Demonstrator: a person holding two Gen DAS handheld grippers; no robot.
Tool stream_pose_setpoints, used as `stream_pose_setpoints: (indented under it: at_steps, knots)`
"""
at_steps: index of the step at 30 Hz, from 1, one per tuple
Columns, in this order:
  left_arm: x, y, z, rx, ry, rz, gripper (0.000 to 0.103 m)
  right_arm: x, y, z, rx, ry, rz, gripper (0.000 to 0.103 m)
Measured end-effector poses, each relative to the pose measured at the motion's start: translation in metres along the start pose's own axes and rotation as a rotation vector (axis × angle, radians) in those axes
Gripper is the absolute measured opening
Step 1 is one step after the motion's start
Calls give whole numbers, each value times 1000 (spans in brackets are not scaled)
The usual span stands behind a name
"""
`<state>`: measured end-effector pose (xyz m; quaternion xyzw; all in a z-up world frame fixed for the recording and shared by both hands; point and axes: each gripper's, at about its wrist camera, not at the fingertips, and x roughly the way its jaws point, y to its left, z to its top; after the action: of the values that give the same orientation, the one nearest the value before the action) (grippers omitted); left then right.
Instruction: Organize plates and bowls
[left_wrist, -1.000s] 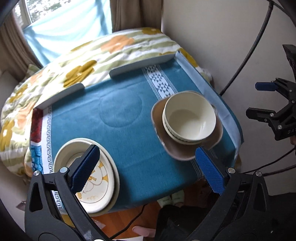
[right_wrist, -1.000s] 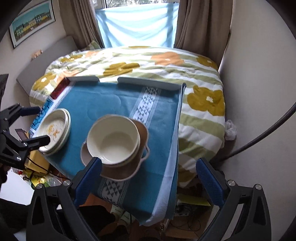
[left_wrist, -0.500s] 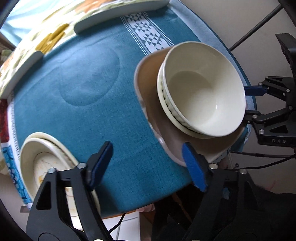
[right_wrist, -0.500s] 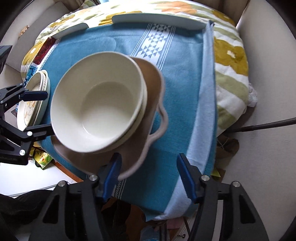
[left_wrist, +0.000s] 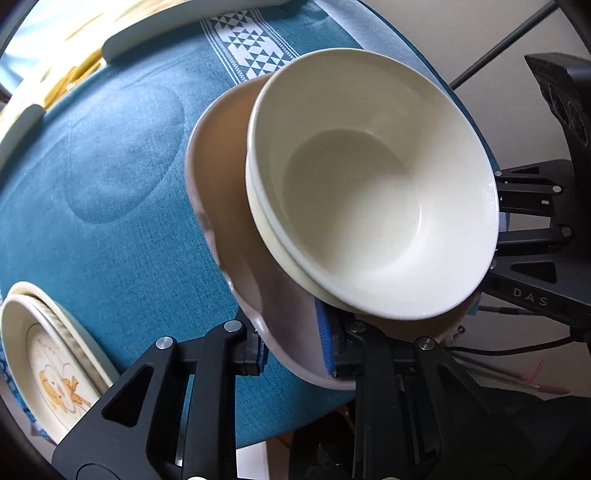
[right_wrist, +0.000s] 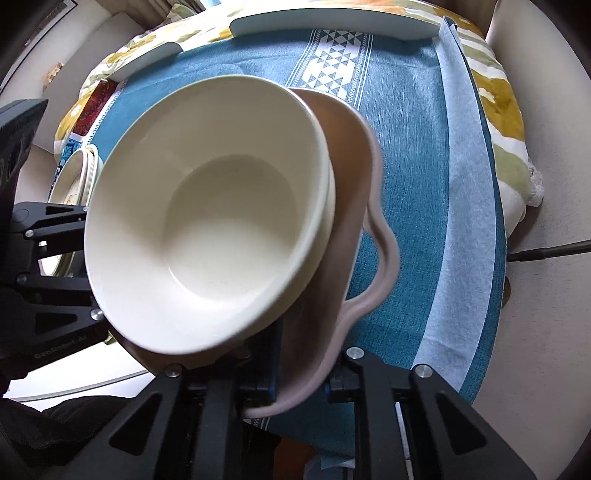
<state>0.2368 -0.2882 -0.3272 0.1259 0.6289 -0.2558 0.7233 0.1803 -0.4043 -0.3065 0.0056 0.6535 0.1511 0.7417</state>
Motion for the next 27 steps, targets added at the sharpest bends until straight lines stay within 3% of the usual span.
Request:
stream_pose_setpoints:
  at_steps: [9,16,27]
  knots:
    - [-9,-7,-5,6,-51,41,19,-8,3,-4,-42,-44,-26,16]
    - [-43,-5,-14,-14,-106,74,19,-27,9,5,-85,-86,-38,16]
    - [-126,25,-49,-92,-193,152,19,-67,77,30,-235,-150,-27,16]
